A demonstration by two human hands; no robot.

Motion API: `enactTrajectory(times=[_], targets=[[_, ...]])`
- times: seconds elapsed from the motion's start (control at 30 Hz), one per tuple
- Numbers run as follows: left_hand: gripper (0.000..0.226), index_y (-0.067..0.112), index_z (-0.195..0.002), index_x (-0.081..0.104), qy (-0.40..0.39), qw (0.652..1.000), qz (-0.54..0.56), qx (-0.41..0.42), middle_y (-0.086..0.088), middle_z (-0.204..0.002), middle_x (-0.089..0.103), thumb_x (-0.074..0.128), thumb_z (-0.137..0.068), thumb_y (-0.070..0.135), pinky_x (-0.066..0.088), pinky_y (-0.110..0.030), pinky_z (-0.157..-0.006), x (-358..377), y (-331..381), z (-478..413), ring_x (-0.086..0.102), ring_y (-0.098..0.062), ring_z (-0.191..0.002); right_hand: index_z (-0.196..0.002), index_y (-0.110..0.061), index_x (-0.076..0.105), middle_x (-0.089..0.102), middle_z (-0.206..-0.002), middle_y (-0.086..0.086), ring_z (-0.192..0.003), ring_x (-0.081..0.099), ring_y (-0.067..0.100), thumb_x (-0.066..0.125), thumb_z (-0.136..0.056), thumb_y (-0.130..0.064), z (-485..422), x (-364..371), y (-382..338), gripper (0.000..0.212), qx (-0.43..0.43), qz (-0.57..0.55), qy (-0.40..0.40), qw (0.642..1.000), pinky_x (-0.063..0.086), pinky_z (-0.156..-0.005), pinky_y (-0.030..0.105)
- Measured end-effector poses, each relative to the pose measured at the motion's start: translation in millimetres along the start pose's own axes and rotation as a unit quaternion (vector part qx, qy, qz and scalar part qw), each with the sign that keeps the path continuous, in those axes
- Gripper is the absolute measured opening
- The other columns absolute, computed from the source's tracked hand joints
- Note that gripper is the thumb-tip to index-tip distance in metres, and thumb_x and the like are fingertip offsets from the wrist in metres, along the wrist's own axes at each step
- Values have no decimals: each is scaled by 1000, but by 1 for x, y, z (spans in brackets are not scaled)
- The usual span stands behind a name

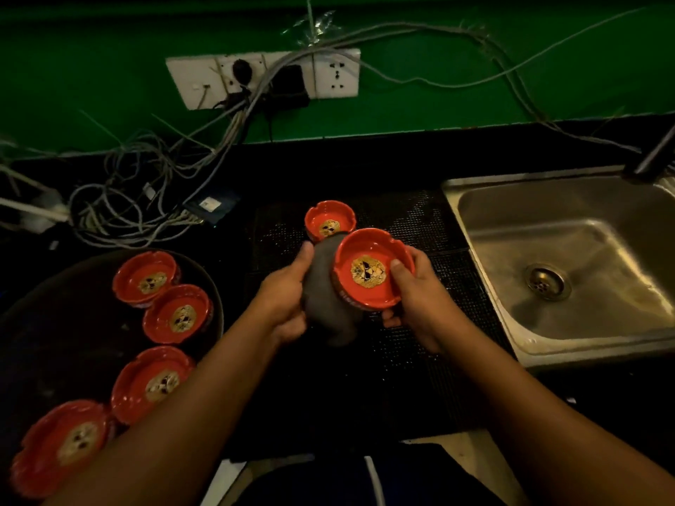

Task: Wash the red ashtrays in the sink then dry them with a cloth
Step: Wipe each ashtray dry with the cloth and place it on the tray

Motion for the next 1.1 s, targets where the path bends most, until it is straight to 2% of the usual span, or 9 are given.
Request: enactTrajectory(times=[0.1,0.33,0.43,0.53,0.67,0.8,0.87,0.97,1.1], targets=[[26,0,-100,64,16,997,44,-64,-15,-80,72,56,-93,24,59,-29,-60,-25,-15,12,71,-21,-68,-123,-23,39,59,-106,7,-66,60,18,36,-102,-39,-10,-2,-12,27,-22,48,-18,998,52,-53,31],[29,3,-105,65,102,979,174,23,-15,-92,73,52,-91,24,59,-27,-64,-87,-14,70,72,-21,-78,-125,-35,42,56,-114,0,-94,61,26,43,-100,-34,-35,57,-19,24,-26,101,-163,981,56,-59,37],[25,4,-106,63,221,955,185,65,-13,-87,74,52,-92,21,56,-26,-56,-127,-24,104,72,-20,-75,-123,-38,45,54,-116,-3,-101,58,24,48,-99,-33,-35,105,-11,25,-19,148,-241,959,59,-62,40],[21,6,-109,62,343,918,163,119,-13,-87,73,53,-94,17,56,-32,-67,-165,-27,141,71,-23,-79,-119,-36,46,56,-116,-4,-105,58,21,49,-98,-36,-31,161,-2,22,-59,202,-284,935,54,-65,35],[29,15,-122,54,422,875,169,170,-10,-96,70,53,-93,12,56,-28,-56,-211,-21,184,71,-19,-77,-120,-28,45,56,-113,-2,-105,55,17,51,-96,-39,-19,239,5,27,-111,241,-307,914,45,-81,32],[29,27,-121,54,480,838,168,199,-5,-106,66,52,-95,15,56,-39,-76,-266,-11,226,66,-23,-92,-126,-31,47,57,-119,-2,-109,55,18,53,-95,-40,-5,325,7,33,-119,237,-355,896,49,-92,39],[23,34,-115,53,513,821,133,211,2,-101,63,53,-95,22,55,-39,-72,-294,-3,243,64,-20,-90,-124,-36,48,57,-120,-4,-106,58,17,52,-96,-38,3,369,12,29,-96,234,-388,886,53,-87,41],[26,33,-121,51,527,815,93,221,9,-96,60,52,-96,25,51,-29,-64,-331,14,253,61,-11,-86,-118,-34,47,58,-113,1,-93,64,24,50,-97,-34,14,429,24,21,-67,245,-417,873,59,-72,46],[17,38,-99,54,527,812,105,227,8,-91,65,52,-96,21,52,-17,-50,-376,30,257,68,-2,-69,-126,-30,39,57,-107,9,-71,69,30,45,-100,-28,22,496,53,27,-19,288,-419,861,60,-59,40]])
Point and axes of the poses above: each hand's wrist, its own z-axis away from the middle knuckle, its own x-axis out of the palm, y = z × x, the point moved 9 cm from there along -z, towards the middle knuckle
